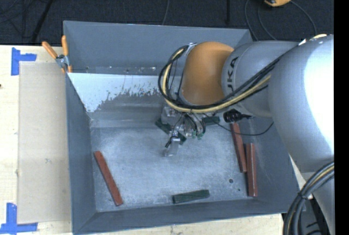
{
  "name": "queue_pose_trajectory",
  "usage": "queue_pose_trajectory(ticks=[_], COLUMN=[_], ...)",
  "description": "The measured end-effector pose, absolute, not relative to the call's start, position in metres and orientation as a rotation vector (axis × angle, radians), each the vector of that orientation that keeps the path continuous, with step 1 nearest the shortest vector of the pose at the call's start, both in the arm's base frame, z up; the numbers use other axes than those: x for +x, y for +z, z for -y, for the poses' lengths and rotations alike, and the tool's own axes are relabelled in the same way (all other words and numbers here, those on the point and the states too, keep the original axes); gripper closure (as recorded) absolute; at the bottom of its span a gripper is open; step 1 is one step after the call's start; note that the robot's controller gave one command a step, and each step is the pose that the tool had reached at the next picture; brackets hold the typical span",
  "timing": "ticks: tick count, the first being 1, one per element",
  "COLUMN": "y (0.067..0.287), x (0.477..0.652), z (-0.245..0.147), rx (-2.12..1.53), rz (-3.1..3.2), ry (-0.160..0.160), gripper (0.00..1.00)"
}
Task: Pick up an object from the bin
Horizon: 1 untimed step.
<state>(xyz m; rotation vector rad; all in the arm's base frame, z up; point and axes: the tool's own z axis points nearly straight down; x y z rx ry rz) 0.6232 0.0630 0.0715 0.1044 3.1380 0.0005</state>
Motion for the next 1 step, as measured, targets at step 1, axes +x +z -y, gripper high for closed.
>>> queue_pose_trajectory(ticks=[1], y=[0.0750], x=[0.6257], z=[-0.0633], rx=[0.103], rz=[-3.130], ry=[0.002], gripper=[1.00])
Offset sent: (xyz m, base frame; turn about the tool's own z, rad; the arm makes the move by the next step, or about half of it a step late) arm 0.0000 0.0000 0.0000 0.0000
